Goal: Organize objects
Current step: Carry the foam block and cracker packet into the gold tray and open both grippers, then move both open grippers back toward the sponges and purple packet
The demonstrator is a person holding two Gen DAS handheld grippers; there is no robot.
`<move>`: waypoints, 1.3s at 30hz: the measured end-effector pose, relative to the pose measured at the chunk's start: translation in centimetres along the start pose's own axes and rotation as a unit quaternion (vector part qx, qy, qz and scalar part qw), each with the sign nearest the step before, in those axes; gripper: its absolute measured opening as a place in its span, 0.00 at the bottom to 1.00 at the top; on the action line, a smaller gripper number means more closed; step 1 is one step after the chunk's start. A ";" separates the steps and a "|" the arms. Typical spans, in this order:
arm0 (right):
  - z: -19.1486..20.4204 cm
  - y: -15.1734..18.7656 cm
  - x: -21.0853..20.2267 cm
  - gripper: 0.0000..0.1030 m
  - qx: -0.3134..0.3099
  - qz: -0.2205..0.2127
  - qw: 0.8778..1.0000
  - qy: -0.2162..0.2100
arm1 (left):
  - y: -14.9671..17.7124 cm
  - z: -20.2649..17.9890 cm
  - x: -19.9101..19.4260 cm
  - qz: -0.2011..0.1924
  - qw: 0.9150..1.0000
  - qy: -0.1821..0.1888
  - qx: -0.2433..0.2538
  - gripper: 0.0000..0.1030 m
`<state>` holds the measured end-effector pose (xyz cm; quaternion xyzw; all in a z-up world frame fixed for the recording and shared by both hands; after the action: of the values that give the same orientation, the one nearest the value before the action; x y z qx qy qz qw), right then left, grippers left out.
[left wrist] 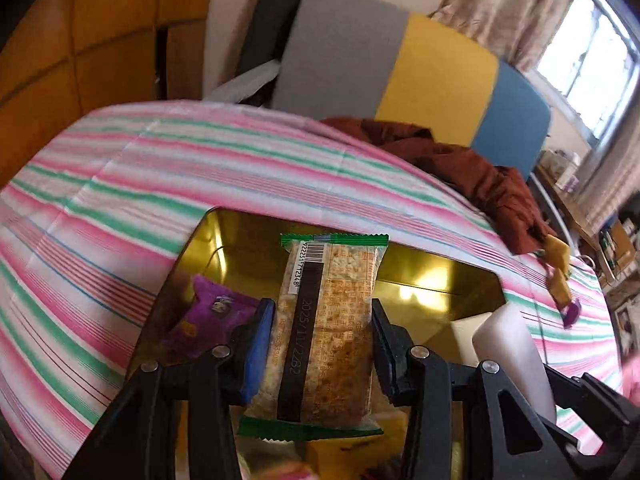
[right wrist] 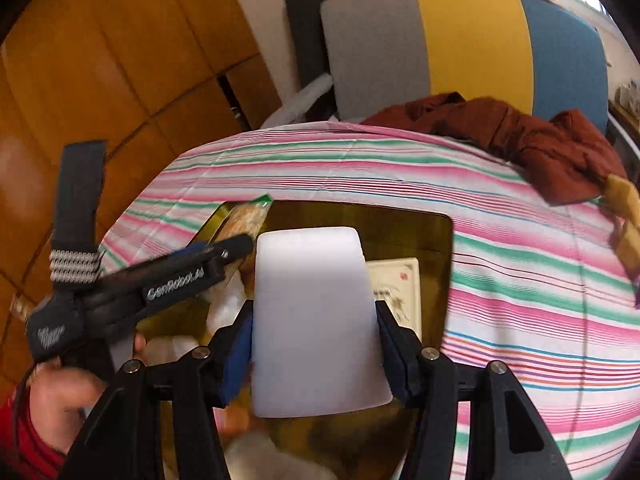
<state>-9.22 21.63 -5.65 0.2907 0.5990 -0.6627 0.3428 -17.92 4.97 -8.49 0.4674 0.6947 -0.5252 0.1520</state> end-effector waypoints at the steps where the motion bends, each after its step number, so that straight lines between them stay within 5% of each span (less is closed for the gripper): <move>1: 0.0 -0.4 0.6 0.56 0.004 0.002 1.000 -0.002 | -0.2 0.3 0.3 0.002 1.000 0.000 -0.006 0.45; 8: 1.1 -2.8 4.0 0.61 0.025 0.017 1.000 -0.004 | -0.9 1.6 1.5 0.011 0.999 -0.007 -0.031 0.48; 11: 0.5 -2.6 3.5 0.63 0.034 0.009 0.999 -0.005 | -0.8 2.1 1.1 0.003 0.999 -0.012 -0.043 0.69; 15: 0.0 -2.1 2.4 0.63 0.037 0.002 0.999 -0.014 | -0.8 2.0 -0.2 -0.023 0.999 -0.015 -0.044 0.73; 23: -1.7 -0.9 1.0 0.63 0.042 -0.009 0.999 -0.001 | -0.1 1.9 -3.8 -0.092 0.992 -0.057 -0.062 1.00; 39: -6.1 0.7 -4.1 0.63 0.047 -0.056 0.997 0.017 | 2.0 -3.1 -6.1 -0.103 0.992 -0.034 -0.065 1.00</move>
<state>-6.40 28.13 -3.45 0.2836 0.5880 -0.7034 0.2812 -12.33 4.68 -4.13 0.3646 0.7660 -0.5075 0.1510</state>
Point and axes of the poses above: each gripper's, at about its wrist camera, not at the fingertips, and x roughly the way its jaws point, z to its left, y to its underside, the point moved 3 cm from there along x, roughly the way its jaws point, and after that the axes turned 13 degrees about y, right-handed, at the moved point
